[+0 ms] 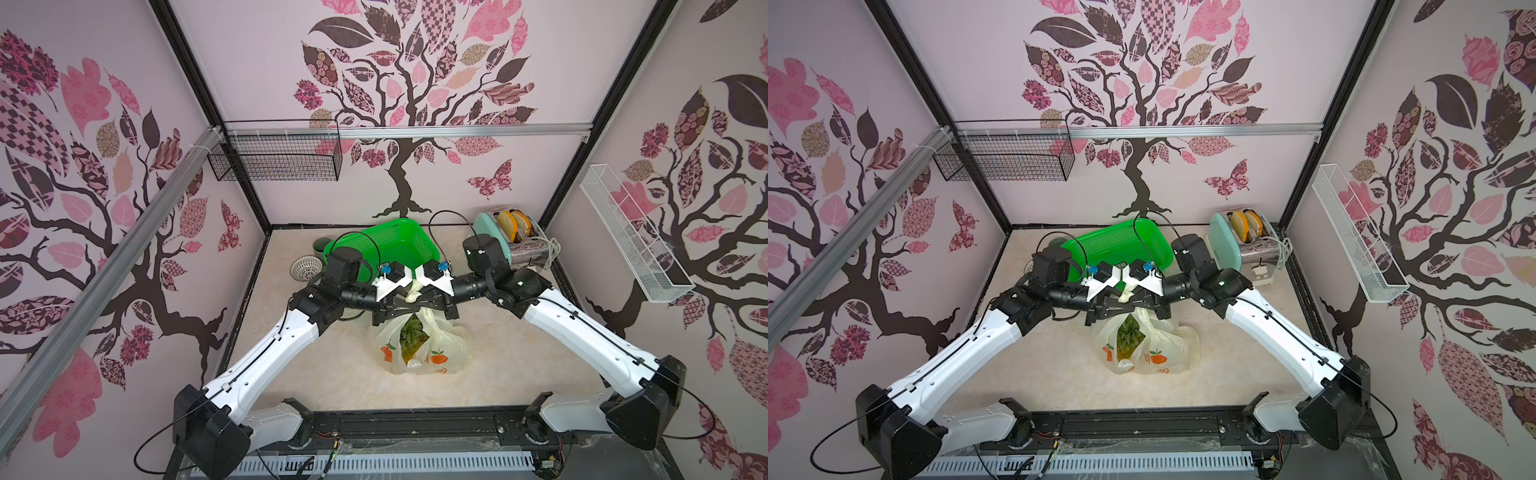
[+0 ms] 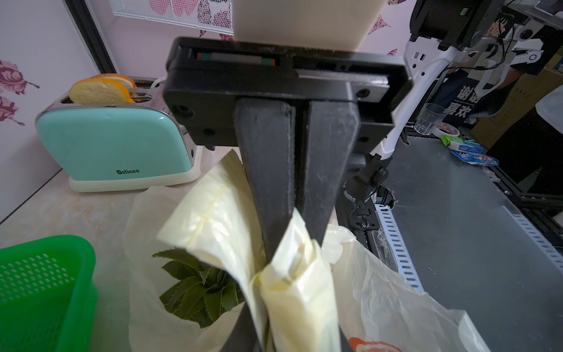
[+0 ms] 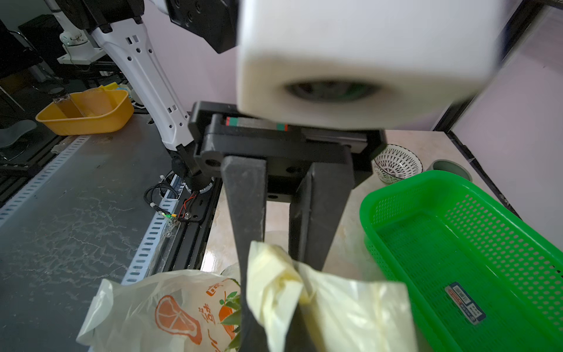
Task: Place the pineapple into a plastic bag & tie a knot
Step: Cross the plastic bag at the center of the board.
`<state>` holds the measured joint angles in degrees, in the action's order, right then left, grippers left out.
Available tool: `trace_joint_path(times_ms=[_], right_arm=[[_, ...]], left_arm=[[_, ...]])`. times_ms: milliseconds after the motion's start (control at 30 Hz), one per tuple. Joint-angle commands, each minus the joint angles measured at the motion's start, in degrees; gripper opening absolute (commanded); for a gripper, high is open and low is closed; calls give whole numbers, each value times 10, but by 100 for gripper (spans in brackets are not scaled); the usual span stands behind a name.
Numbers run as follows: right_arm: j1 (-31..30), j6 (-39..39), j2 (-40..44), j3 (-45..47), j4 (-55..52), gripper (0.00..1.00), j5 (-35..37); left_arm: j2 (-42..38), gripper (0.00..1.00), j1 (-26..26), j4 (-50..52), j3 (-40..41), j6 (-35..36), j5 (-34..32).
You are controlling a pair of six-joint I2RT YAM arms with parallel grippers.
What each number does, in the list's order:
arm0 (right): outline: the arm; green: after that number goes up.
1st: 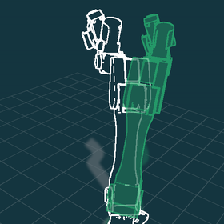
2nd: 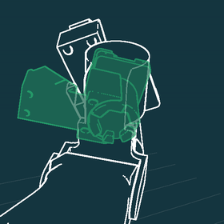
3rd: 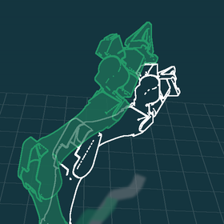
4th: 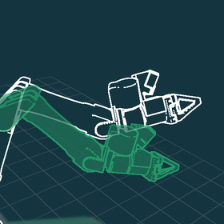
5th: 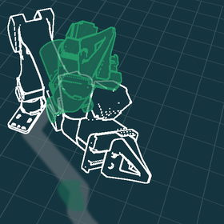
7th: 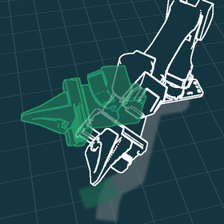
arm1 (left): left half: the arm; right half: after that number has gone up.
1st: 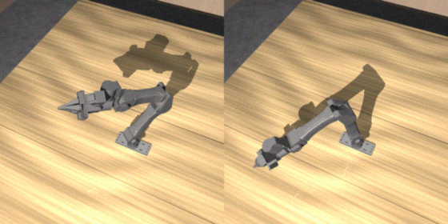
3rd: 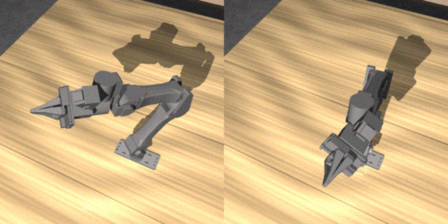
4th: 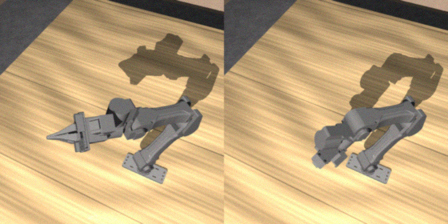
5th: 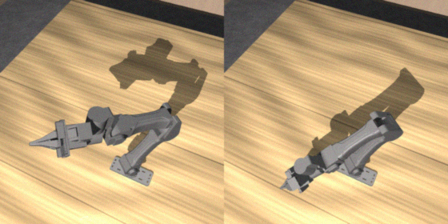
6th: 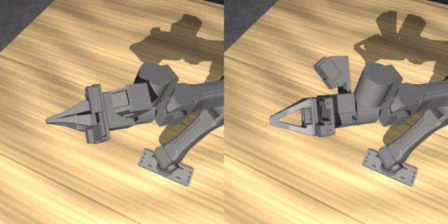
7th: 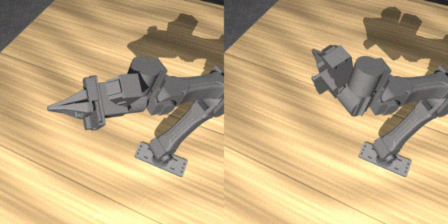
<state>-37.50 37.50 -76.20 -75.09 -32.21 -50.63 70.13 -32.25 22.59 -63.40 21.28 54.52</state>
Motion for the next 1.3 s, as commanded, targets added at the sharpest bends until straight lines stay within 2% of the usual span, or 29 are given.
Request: trace_joint_path(times_ms=[0,133,233,367,867,1133,1267], right_arm=[[-5,5,10,-19,10,2,12],[-5,22,17,-13,-5,1,37],[-5,24,16,-14,-13,0,48],[-5,3,18,-11,11,0,38],[-7,32,12,-21,-44,0,85],[-13,47,4,-30,-67,0,109],[-14,46,4,-30,-67,0,113]], left_arm=[[-2,19,-4,12,4,7,34],[-13,31,-4,10,8,6,38],[-23,34,-3,14,12,6,31],[-24,35,-3,24,17,11,35],[-50,34,-3,52,-5,21,16],[-43,24,-4,51,-22,14,21],[-40,14,-3,50,-23,14,21]])
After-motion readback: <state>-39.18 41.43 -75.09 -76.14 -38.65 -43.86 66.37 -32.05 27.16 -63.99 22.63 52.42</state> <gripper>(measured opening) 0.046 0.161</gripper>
